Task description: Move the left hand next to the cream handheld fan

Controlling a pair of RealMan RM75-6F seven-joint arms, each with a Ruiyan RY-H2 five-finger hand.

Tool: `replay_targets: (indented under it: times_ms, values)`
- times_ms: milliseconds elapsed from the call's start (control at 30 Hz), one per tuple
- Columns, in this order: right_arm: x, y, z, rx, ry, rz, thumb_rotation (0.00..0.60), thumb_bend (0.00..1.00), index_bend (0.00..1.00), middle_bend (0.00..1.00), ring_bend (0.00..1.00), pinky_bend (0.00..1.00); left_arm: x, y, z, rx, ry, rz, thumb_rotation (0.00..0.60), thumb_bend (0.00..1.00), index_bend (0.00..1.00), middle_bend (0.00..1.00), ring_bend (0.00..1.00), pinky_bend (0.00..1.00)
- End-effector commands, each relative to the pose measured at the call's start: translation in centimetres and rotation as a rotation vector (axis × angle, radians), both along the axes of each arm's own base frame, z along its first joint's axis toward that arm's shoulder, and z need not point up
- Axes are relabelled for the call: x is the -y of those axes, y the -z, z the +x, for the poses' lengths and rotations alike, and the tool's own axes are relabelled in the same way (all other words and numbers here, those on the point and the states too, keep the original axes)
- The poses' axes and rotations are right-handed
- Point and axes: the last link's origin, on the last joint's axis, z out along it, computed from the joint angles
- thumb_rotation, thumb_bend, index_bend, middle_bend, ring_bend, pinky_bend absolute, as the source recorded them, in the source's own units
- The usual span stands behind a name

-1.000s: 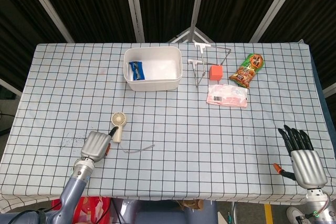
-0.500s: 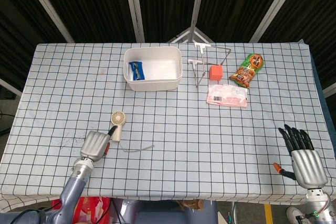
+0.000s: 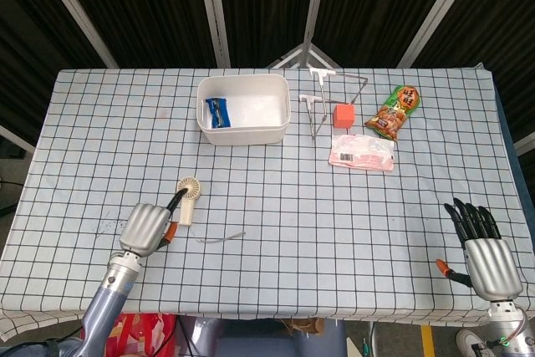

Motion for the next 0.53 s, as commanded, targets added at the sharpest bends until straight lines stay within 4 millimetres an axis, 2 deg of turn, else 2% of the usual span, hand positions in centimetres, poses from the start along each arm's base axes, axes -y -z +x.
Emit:
replay_targets:
  times_ms: [33,100,167,233,333,533]
  values:
    - [0.0,0.0,0.0,-0.001,0.0,-0.001,0.6,0.21,0.0,0.0,0.0,0.04,1.0,-2.3,-0.9,0.004,0.005,0.044,0.6,0.41,0.01,0.58,0.61,0.7]
    - [0.0,0.0,0.0,-0.003,0.001,0.001,0.6,0.21,0.0,0.0,0.0,0.04,1.6,-3.6,-1.8,-0.013,0.007,0.071,0.6,0.31,0.0,0.34,0.41,0.53]
    - [0.0,0.0,0.0,-0.006,0.001,0.002,0.6,0.21,0.0,0.0,0.0,0.04,2.4,-5.4,-3.1,-0.041,0.011,0.11,0.6,0.22,0.0,0.17,0.24,0.4]
    - [0.0,0.0,0.0,-0.008,0.0,0.002,0.6,0.21,0.0,0.0,0.0,0.04,3.0,-6.9,-4.2,-0.065,0.017,0.152,0.6,0.14,0.0,0.05,0.12,0.28]
    - [0.0,0.0,0.0,-0.016,-0.001,0.003,0.6,0.21,0.0,0.0,0.0,0.04,4.4,-9.6,-6.3,-0.092,0.015,0.223,0.6,0.07,0.0,0.0,0.01,0.13]
    - [0.0,0.2,0.2,-0.024,-0.006,0.007,0.6,0.21,0.0,0.0,0.0,0.04,7.0,-12.7,-10.1,-0.074,-0.016,0.295,0.6,0.05,0.0,0.0,0.0,0.05]
